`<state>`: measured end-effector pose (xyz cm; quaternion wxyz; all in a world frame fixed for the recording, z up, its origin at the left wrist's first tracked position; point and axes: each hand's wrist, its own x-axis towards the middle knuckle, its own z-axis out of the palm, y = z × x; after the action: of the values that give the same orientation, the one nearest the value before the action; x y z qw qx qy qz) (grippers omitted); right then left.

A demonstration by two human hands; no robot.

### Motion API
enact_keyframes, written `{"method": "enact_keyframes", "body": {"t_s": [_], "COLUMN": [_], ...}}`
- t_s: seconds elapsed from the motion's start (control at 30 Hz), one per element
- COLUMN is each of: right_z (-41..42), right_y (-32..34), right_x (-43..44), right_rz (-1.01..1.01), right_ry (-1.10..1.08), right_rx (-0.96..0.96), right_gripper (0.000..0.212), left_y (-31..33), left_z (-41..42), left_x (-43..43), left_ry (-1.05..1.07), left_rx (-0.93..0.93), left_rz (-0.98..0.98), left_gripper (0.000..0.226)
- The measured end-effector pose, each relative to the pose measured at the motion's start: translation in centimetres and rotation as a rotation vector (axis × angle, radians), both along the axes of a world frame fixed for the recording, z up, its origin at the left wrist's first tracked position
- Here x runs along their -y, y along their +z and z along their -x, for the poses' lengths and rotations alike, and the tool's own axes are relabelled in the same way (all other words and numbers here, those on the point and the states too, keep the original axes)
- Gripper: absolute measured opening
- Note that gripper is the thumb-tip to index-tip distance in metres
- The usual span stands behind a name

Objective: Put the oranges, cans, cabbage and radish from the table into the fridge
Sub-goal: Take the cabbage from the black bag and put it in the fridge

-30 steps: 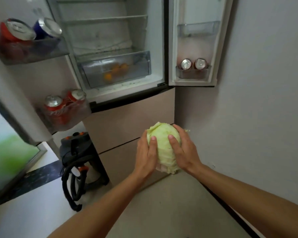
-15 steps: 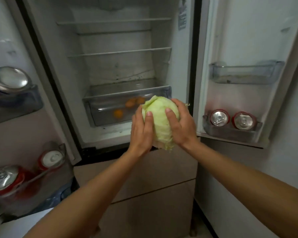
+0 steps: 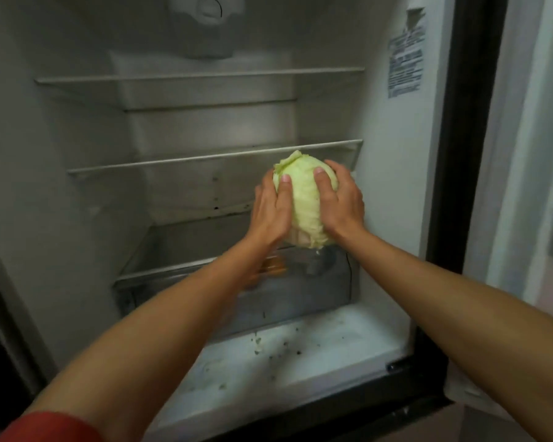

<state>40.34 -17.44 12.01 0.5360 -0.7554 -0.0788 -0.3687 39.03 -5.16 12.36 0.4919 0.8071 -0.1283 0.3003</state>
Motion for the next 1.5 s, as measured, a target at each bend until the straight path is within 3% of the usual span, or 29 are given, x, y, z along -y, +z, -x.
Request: {"method": "enact_keyframes", "body": {"t_s": [0.23,0.33,0.5,0.67,0.83,1.0,1.17,1.37,1.5], "right_z": [-12.8,-17.2,-24.9,-28.2,-29.2,-27.9,-24.1,-20.1,-17.7], "right_y": [1.0,1.0,0.5,0.6,-0.1,0.5,0.3,0.1,-0.3], "right_x": [-3.0,-4.1,-5.2,-5.4,-5.2,-4.4,-2.9,-1.1,-0.2], "right_rz": [-0.132,-0.115,-0.066,-0.081,0.005,0.359,0.710,0.774,0.755], "right_ry": [-0.003,0.054,0.078,0.037,-0.062,-0.176,-0.365,-0.234,-0.179], "right_rx": [-0.164,-0.184,-0.219,-0.224,-0.219,-0.221,-0.094,-0.218,-0.313], "right_gripper": [0.057,0.049,0.074,0.050,0.046,0.063,0.060,0.049,0.043], "left_y": [1.4,1.3,0.4,0.4,0.4,1.0,1.4,0.7,-0.2], "left_z": [-13.6,-17.7,-24.4,-28.8,-30.2,-29.7,-27.9,-24.1,-21.4], "left_x": [-2.1,-3.2,-4.2,-4.5,-4.6,-5.4,-6.1,-4.9,-5.0], "left_ry": [0.078,0.078,0.051,0.018,-0.032,0.085,0.229,0.152,0.089], "left_rx": [-0.233,-0.253,-0.258,-0.250,-0.285,-0.333,-0.339,-0.225,-0.242], "left_rz": [0.007,0.039,0.095,0.119,0.094,-0.020,-0.087,-0.115,-0.161], "left_gripper": [0.048,0.051,0.052,0.049,0.060,0.078,0.078,0.048,0.067]}}
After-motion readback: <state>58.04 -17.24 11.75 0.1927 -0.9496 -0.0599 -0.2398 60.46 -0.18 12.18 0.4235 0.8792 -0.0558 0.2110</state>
